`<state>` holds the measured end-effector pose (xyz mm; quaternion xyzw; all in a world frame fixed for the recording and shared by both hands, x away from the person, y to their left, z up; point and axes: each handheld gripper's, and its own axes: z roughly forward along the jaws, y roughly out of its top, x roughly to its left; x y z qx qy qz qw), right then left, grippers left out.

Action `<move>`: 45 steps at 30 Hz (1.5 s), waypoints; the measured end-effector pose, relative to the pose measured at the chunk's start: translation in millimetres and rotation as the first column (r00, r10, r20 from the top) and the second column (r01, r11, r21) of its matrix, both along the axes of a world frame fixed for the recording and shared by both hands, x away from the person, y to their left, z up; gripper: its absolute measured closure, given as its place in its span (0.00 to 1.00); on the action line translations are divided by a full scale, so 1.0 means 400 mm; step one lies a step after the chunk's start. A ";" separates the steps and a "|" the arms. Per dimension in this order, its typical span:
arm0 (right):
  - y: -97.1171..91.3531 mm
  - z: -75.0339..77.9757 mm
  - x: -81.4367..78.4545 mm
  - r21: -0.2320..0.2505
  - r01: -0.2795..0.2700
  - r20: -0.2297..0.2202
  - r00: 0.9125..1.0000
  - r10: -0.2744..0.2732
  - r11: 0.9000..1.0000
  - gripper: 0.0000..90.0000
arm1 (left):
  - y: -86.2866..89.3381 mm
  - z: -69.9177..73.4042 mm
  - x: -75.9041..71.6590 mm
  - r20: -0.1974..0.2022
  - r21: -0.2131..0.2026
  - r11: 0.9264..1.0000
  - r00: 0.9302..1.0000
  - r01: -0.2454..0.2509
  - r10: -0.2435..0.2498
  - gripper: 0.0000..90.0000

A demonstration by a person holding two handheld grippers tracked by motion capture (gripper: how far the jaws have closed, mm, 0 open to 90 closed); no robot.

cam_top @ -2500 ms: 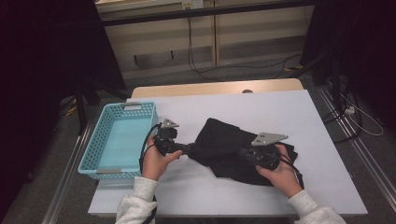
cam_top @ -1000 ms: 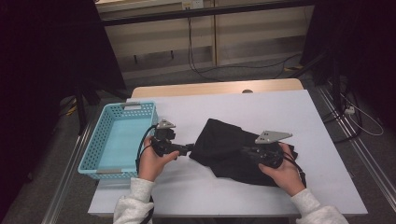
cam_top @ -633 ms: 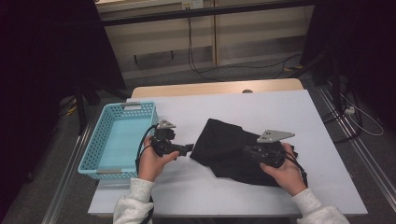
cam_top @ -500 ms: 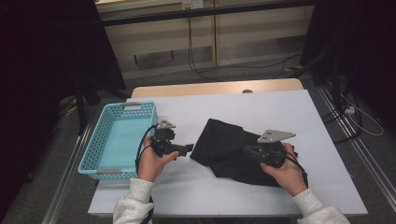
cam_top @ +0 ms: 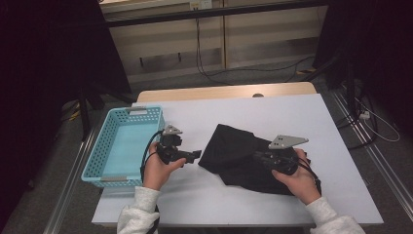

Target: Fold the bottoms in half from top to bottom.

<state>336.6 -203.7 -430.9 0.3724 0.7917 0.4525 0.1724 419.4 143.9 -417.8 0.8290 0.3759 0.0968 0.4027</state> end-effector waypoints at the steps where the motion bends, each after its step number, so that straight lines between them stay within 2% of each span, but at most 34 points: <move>1: 0.000 -0.001 0.001 -0.002 -0.002 0.001 1.000 0.002 1.000 0.99 | 0.001 0.000 0.000 0.001 0.003 1.000 1.000 -0.002 0.002 0.08; 6: -0.003 0.000 0.002 0.002 0.002 0.001 1.000 -0.002 1.000 0.99 | -0.003 -0.002 -0.001 0.006 0.001 1.000 1.000 -0.006 0.006 0.08; 11: -0.009 0.004 0.002 0.008 0.005 0.012 1.000 -0.005 1.000 0.99 | -0.005 0.001 -0.001 0.009 0.014 1.000 1.000 0.010 -0.010 0.08; 25: -0.031 0.006 -0.008 0.007 0.022 0.019 1.000 -0.022 1.000 0.99 | -0.006 -0.003 0.003 0.001 0.006 1.000 1.000 0.001 -0.001 0.08; 45: -0.033 0.003 -0.016 0.004 0.015 0.009 1.000 -0.015 1.000 0.99 | -0.003 -0.004 0.008 0.001 0.004 1.000 1.000 -0.001 0.001 0.08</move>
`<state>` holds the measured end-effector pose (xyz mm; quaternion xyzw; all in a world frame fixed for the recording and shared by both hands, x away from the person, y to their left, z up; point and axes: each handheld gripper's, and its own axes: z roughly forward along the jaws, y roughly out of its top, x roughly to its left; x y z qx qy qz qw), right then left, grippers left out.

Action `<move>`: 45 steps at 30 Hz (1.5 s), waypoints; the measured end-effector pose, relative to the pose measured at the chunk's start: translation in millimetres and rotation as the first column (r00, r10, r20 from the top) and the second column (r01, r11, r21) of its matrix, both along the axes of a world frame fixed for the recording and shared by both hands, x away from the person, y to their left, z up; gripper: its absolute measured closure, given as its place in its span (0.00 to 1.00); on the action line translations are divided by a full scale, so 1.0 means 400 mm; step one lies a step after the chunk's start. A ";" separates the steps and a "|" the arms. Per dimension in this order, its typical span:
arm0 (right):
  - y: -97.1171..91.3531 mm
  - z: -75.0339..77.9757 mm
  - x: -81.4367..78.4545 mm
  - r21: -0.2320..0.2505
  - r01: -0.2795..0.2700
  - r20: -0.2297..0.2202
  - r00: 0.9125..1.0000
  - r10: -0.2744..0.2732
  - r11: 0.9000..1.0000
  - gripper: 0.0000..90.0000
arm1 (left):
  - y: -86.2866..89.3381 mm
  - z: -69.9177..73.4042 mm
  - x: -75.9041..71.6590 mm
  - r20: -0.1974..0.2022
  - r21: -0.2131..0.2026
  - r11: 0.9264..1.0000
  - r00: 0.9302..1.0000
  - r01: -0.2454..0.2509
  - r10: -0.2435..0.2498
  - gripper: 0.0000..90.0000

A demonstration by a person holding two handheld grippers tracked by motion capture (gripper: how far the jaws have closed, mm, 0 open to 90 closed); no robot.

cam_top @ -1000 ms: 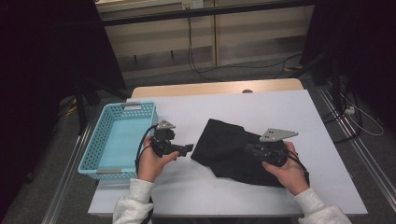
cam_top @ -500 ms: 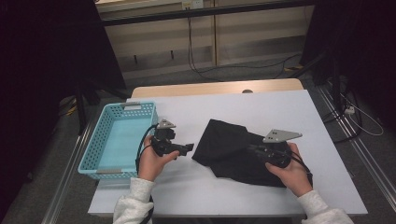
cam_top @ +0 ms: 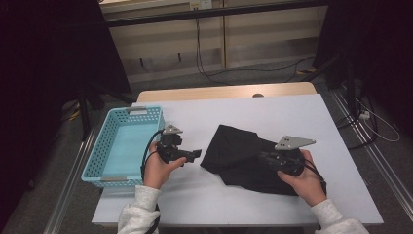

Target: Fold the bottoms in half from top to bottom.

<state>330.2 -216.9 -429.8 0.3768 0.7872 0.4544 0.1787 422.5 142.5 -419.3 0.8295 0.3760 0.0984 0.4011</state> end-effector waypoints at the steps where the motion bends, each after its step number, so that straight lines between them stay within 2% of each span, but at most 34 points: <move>1: -0.001 0.000 -0.001 -0.001 0.001 -0.001 1.000 -0.001 1.000 0.99 | 0.001 0.001 0.001 -0.006 0.001 1.000 1.000 0.004 -0.004 0.08; 32: -0.044 0.010 -0.027 0.016 0.018 0.003 1.000 -0.019 1.000 0.99 | 0.000 0.002 0.001 -0.003 0.005 1.000 1.000 -0.002 0.002 0.08; 45: -0.061 0.013 -0.035 0.024 0.029 0.002 1.000 -0.029 0.999 0.99 | 0.000 0.006 0.002 -0.001 -0.005 1.000 1.000 -0.004 0.004 0.08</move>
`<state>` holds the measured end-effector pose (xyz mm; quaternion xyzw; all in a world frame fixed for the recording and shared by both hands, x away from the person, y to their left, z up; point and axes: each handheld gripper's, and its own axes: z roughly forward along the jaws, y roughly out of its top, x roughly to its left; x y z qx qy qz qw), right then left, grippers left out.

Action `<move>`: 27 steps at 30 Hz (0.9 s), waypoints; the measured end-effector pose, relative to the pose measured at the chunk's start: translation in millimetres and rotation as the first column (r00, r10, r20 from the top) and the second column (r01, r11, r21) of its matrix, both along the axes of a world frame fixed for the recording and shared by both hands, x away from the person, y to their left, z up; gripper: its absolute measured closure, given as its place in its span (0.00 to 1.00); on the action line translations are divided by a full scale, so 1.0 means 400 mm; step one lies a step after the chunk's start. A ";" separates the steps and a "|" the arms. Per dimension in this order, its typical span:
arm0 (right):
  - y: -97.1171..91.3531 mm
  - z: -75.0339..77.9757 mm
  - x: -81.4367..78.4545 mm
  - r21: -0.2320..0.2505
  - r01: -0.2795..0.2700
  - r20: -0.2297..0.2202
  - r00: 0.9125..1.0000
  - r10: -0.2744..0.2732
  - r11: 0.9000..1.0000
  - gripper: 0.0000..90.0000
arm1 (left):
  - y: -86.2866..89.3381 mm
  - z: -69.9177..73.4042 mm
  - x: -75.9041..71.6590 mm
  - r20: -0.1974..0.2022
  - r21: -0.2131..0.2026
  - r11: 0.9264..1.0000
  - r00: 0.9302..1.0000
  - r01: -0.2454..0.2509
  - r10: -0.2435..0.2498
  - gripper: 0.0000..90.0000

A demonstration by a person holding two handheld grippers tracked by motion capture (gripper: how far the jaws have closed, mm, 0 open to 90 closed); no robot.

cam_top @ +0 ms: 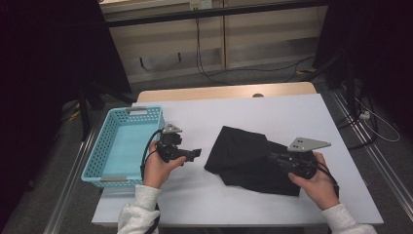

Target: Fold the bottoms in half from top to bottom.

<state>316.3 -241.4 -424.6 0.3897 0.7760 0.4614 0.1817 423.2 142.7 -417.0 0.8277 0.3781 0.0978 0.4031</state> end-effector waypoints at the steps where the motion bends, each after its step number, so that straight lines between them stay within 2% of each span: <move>1: -0.002 0.000 0.000 0.008 0.002 -0.002 1.000 -0.002 1.000 0.99 | 0.000 0.000 0.000 0.002 0.000 1.000 1.000 0.000 0.000 0.08; 12: -0.009 0.001 -0.002 0.017 0.001 -0.005 1.000 -0.001 1.000 0.99 | 0.004 0.002 0.002 -0.002 0.000 1.000 1.000 0.000 0.000 0.08; 27: -0.041 0.005 -0.019 0.027 0.031 -0.005 1.000 -0.031 0.999 0.99 | -0.008 0.002 0.003 0.001 0.003 1.000 1.000 0.011 -0.011 0.08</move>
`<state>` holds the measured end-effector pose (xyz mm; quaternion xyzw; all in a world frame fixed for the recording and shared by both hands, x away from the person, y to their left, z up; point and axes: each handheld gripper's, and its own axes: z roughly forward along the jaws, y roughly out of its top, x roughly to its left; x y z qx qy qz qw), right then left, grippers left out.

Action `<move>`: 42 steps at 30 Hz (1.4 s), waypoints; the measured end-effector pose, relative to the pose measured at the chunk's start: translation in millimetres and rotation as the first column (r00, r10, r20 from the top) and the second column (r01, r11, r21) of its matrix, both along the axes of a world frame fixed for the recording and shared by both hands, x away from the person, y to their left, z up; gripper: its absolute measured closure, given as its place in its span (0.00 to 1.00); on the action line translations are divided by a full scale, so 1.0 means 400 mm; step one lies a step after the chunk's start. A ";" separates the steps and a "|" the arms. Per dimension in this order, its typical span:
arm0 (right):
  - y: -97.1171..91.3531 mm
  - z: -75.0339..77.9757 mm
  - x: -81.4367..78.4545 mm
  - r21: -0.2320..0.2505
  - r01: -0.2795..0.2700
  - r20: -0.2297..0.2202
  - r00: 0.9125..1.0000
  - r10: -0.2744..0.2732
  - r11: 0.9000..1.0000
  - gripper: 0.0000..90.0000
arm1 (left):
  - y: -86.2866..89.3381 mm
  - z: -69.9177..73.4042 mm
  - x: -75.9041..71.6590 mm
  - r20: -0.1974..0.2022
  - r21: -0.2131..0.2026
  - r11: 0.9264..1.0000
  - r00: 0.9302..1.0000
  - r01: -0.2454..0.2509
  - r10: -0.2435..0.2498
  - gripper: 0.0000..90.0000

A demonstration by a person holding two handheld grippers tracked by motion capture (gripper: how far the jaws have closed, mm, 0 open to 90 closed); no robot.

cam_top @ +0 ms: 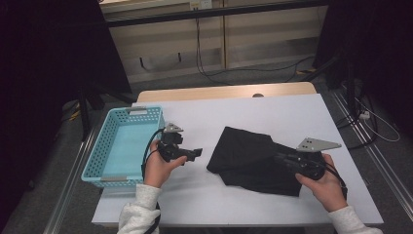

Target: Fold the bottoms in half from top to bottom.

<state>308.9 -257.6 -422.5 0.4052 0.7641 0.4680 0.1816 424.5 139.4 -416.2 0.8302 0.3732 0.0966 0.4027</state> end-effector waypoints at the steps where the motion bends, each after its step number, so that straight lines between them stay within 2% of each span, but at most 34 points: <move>1: -0.002 0.001 -0.001 0.000 0.000 0.001 1.000 0.000 1.000 0.99 | 0.000 0.000 0.000 -0.001 -0.001 1.000 1.000 0.001 -0.001 0.08; 22: -0.029 0.012 -0.010 0.013 0.022 0.013 1.000 -0.022 1.000 0.99 | -0.001 0.001 0.000 -0.006 0.003 1.000 1.000 0.006 -0.006 0.08; 23: -0.032 0.012 -0.010 0.014 0.022 0.013 1.000 -0.022 1.000 0.99 | -0.004 -0.001 -0.001 0.006 0.007 1.000 1.000 -0.012 0.012 0.08; 30: -0.041 0.014 -0.013 0.021 0.023 0.011 1.000 -0.023 1.000 0.99 | -0.005 0.000 0.001 -0.004 0.007 1.000 1.000 0.010 -0.010 0.08; 36: -0.054 0.013 -0.021 0.026 0.025 0.007 1.000 -0.026 0.999 0.99 | -0.007 -0.002 0.001 0.001 0.005 1.000 1.000 0.004 -0.004 0.08; 42: -0.050 0.008 -0.026 0.011 0.019 -0.002 1.000 -0.019 1.000 0.99 | -0.015 -0.005 0.001 -0.001 0.015 1.000 1.000 0.015 -0.015 0.08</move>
